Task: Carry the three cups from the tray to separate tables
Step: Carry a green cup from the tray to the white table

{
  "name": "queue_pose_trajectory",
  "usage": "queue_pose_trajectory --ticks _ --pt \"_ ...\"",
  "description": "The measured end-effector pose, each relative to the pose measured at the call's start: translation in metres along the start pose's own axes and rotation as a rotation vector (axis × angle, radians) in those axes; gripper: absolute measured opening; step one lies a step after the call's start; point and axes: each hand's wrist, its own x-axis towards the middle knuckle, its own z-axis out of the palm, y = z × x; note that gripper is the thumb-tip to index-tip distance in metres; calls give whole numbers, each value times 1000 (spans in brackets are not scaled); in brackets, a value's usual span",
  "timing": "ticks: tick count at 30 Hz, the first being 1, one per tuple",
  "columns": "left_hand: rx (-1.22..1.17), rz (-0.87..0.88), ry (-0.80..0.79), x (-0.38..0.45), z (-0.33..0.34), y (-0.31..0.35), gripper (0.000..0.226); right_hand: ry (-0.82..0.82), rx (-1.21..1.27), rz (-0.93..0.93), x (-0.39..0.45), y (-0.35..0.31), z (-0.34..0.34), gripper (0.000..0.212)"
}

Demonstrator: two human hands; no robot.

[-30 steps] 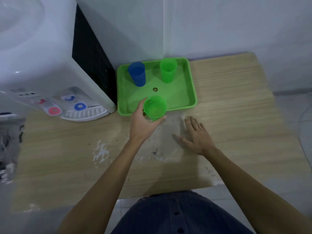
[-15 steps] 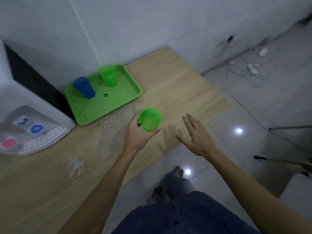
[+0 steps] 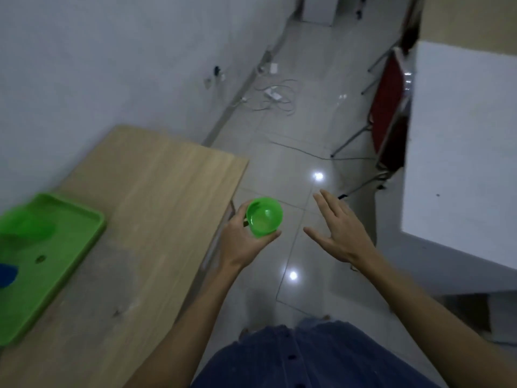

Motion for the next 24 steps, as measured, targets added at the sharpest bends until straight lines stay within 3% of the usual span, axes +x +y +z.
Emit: queue_pose_trajectory --ticks 8,14,24 --pt "-61 147 -207 41 145 65 82 150 31 243 -57 138 -52 92" --pt "-108 162 -330 63 247 112 76 208 37 416 -93 235 -79 89" --pt "-123 162 -467 151 398 147 74 208 112 660 -77 370 -91 96"
